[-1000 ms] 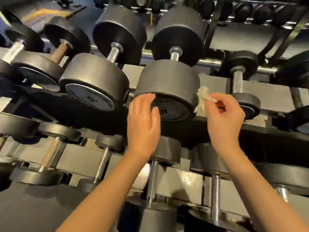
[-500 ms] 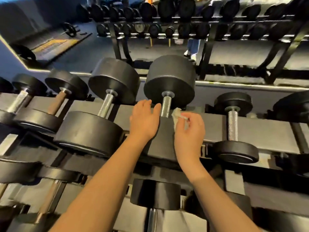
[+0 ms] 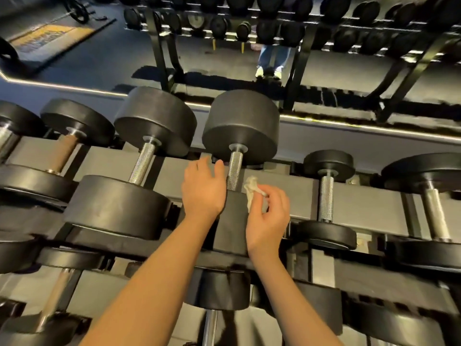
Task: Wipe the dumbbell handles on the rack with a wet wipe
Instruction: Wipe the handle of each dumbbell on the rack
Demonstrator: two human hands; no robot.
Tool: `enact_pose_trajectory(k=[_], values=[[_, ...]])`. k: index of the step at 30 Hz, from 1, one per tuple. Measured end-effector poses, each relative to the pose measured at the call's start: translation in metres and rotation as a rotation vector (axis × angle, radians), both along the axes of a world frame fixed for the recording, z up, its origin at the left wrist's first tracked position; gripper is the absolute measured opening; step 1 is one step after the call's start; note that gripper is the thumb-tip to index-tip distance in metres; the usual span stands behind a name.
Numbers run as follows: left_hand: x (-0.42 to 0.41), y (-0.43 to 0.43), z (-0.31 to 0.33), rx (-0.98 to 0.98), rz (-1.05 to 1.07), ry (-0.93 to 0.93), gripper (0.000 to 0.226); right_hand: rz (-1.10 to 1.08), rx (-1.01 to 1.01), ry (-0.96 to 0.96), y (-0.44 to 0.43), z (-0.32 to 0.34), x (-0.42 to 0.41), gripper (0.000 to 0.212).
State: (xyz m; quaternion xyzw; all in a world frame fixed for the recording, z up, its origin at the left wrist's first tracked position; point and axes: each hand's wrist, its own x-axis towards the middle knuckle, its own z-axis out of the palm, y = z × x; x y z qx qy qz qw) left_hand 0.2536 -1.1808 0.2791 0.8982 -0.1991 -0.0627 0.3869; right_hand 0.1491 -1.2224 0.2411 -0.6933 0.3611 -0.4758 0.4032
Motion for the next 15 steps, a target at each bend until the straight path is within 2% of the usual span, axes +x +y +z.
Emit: enact_pose_trajectory(k=[6, 11, 15], values=[[0.005, -0.001, -0.004, 0.014, -0.019, 0.042, 0.054, 0.048, 0.113, 0.114, -0.026, 0.012, 0.007, 0.013], [0.005, 0.0, -0.006, -0.012, -0.035, 0.039, 0.051, 0.14, 0.189, 0.399, -0.078, 0.026, 0.043, 0.012], [0.004, -0.001, -0.005, -0.012, -0.018, 0.036, 0.047, 0.15, 0.198, 0.391, -0.091, 0.03, 0.08, 0.009]])
